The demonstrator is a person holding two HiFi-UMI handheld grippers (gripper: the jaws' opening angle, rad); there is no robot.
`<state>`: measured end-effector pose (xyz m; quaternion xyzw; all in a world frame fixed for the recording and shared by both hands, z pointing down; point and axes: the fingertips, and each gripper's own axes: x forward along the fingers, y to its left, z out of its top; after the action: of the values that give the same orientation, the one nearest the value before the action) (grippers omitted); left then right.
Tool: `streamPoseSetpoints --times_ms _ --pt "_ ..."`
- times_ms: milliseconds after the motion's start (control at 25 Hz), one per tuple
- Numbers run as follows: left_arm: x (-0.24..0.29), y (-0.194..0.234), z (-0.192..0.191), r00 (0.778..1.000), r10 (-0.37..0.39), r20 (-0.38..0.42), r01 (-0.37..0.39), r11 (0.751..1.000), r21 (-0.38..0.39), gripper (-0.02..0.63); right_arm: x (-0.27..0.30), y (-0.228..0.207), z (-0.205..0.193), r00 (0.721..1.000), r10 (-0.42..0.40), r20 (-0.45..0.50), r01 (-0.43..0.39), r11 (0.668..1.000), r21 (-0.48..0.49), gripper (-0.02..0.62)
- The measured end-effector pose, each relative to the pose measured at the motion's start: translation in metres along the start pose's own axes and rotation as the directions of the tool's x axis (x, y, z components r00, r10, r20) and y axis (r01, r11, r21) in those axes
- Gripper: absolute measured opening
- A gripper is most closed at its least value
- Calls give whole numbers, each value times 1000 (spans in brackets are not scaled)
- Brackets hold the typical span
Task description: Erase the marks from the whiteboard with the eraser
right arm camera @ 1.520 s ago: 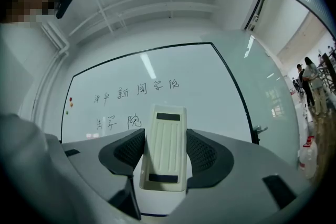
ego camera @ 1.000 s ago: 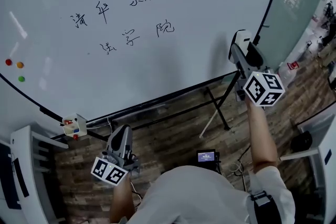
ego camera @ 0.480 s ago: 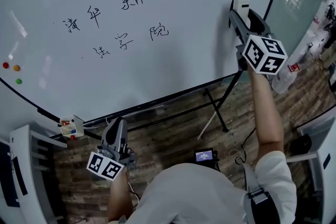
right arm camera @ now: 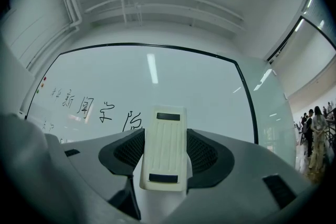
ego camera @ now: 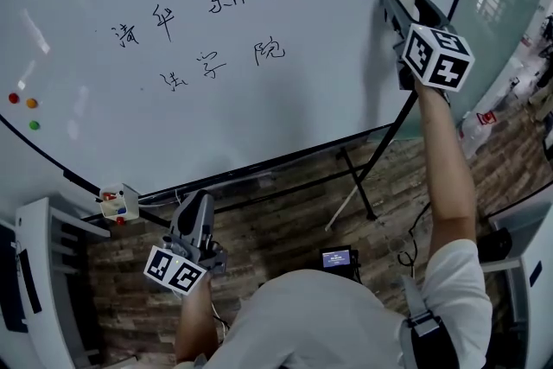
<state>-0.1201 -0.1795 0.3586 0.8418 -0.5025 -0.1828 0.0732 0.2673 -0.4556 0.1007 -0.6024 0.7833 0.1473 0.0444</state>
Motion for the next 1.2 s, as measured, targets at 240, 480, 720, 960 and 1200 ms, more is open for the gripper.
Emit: streamPoseSetpoints --times_ms 240,480,720,960,1200 --pt "-3 0 1 1000 8 0 -8 1000 1 18 18 -8 0 1000 -23 -10 24 999 27 259" --pt "-8 6 2 1000 18 -4 -18 1000 2 18 23 -9 -6 999 -30 -14 30 999 26 259" --pt "-8 12 0 1000 22 -10 -22 1000 -2 18 24 -8 -5 999 -43 0 43 999 23 259" --pt "-5 14 -3 1000 11 -11 -11 1000 -12 18 26 -7 -5 997 -76 -9 76 997 23 259" --pt "-5 16 -8 1000 -2 -18 1 1000 -27 18 26 -8 -7 993 -113 -39 115 993 30 259"
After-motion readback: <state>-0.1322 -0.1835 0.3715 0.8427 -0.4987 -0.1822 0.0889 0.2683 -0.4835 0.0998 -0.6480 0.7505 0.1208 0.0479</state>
